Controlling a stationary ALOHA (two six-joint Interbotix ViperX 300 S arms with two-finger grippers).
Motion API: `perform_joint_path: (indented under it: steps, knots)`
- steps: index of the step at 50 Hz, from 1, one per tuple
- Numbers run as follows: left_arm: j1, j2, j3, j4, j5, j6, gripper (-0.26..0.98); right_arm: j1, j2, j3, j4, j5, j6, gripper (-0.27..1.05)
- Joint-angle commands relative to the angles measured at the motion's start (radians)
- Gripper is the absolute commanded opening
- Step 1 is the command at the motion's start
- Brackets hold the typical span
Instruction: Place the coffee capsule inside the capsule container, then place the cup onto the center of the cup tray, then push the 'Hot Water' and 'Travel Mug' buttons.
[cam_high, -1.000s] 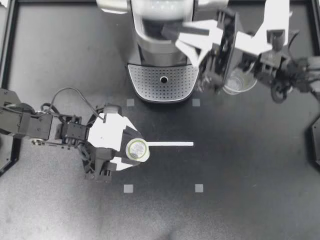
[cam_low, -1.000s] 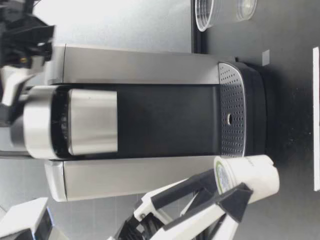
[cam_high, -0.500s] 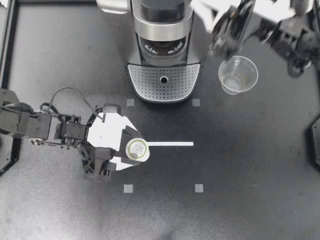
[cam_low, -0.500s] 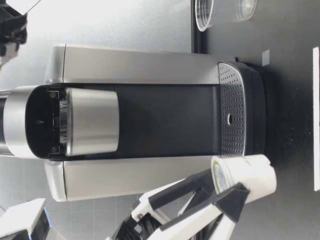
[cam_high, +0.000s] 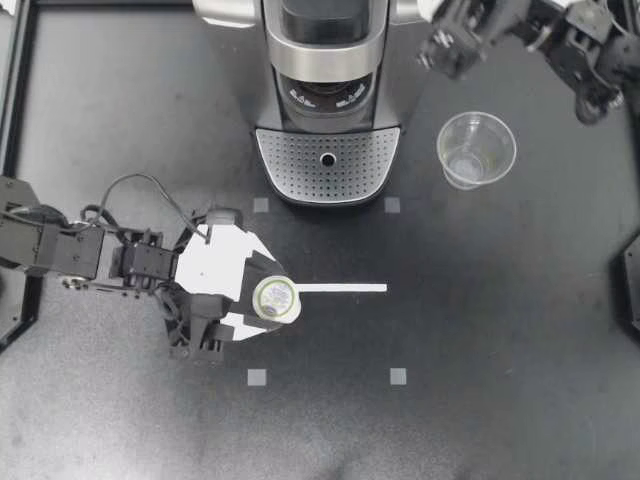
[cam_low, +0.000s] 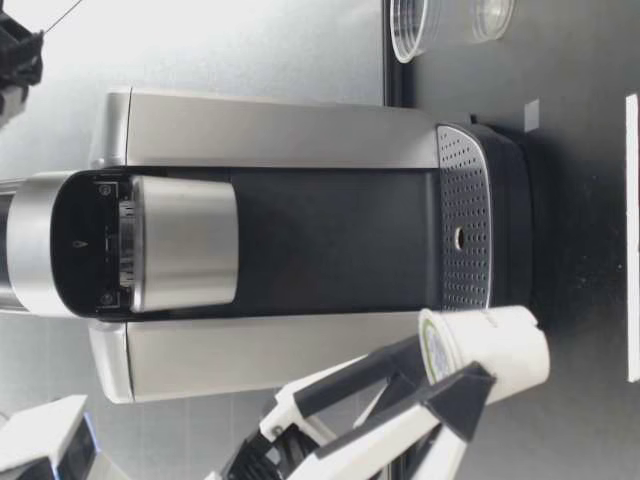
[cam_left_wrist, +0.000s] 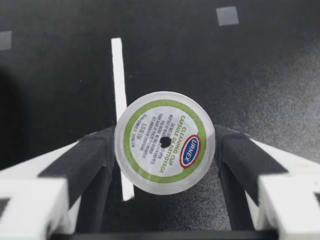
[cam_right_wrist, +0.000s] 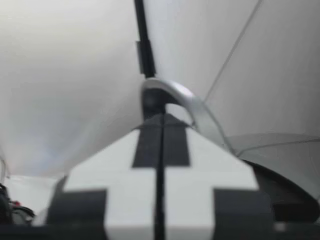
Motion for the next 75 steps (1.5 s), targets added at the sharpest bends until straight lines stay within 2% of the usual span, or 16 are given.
perform_joint_path:
  steps: [1,23,36,45,54,69,75]
  knots:
    - [0.005,-0.021,-0.026,0.000,-0.009,0.000,0.40,-0.023,0.005,-0.048,-0.006,0.017,0.002,0.05]
    - [0.005,-0.040,-0.051,-0.005,0.000,0.005,0.40,-0.110,0.031,-0.087,-0.014,0.063,0.006,0.05]
    - [0.005,-0.071,-0.127,0.003,0.095,0.023,0.40,-0.144,0.035,-0.089,-0.014,0.094,0.008,0.05]
    - [0.005,-0.107,-0.221,0.037,0.184,0.067,0.40,-0.120,-0.008,-0.072,-0.015,0.072,0.029,0.05]
    - [0.003,-0.172,-0.341,0.169,0.319,0.155,0.40,-0.066,-0.095,-0.025,-0.040,0.057,0.061,0.05]
    - [0.006,-0.173,-0.522,0.551,0.581,0.163,0.40,-0.040,-0.222,0.098,-0.040,0.049,0.080,0.05]
    - [0.005,-0.146,-0.569,0.638,0.641,0.158,0.40,-0.040,-0.258,0.130,-0.040,0.049,0.087,0.05]
